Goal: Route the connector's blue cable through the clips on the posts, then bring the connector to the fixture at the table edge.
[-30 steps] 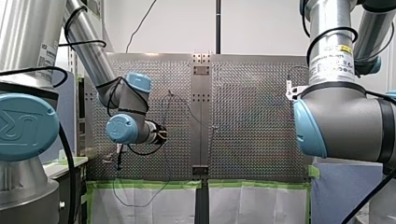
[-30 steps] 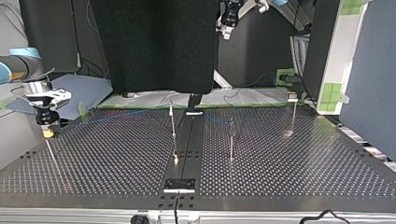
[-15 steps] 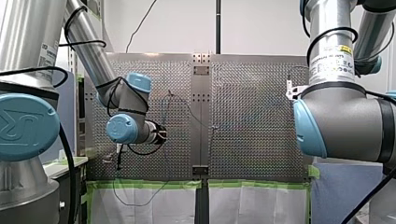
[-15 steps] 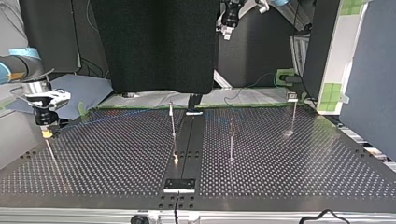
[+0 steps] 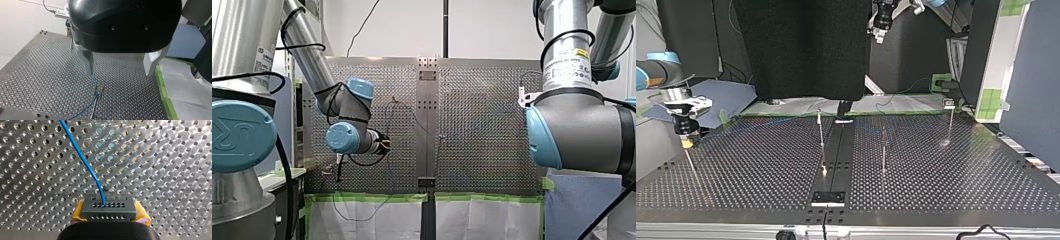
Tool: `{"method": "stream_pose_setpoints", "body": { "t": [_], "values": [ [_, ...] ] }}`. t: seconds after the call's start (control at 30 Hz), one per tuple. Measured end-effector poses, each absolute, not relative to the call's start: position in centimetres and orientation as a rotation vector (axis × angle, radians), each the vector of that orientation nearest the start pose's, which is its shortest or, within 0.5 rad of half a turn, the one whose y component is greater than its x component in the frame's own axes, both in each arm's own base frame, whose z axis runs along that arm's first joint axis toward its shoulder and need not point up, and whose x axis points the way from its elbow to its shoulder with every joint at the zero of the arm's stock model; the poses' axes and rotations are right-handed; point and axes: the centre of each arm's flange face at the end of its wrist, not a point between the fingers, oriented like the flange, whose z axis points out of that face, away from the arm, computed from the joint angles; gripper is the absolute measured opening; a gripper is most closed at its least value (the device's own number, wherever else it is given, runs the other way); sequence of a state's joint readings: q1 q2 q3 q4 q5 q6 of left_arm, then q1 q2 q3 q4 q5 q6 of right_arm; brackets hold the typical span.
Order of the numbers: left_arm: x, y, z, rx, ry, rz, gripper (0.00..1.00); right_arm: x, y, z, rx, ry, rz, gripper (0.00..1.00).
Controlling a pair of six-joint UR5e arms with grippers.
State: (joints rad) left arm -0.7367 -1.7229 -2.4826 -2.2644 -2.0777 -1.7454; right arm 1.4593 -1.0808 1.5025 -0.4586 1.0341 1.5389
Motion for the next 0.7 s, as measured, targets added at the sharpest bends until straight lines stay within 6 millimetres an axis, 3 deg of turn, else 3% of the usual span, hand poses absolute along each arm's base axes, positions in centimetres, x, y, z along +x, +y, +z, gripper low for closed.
{"method": "stream_pose_setpoints", "body": {
  "t": [0.7],
  "values": [
    [18.20,-27.85,12.56,0.120,1.735,-0.222,1.00,11.51,-66.62,28.12,1.498,-0.902,1.506,0.00]
  ]
}}
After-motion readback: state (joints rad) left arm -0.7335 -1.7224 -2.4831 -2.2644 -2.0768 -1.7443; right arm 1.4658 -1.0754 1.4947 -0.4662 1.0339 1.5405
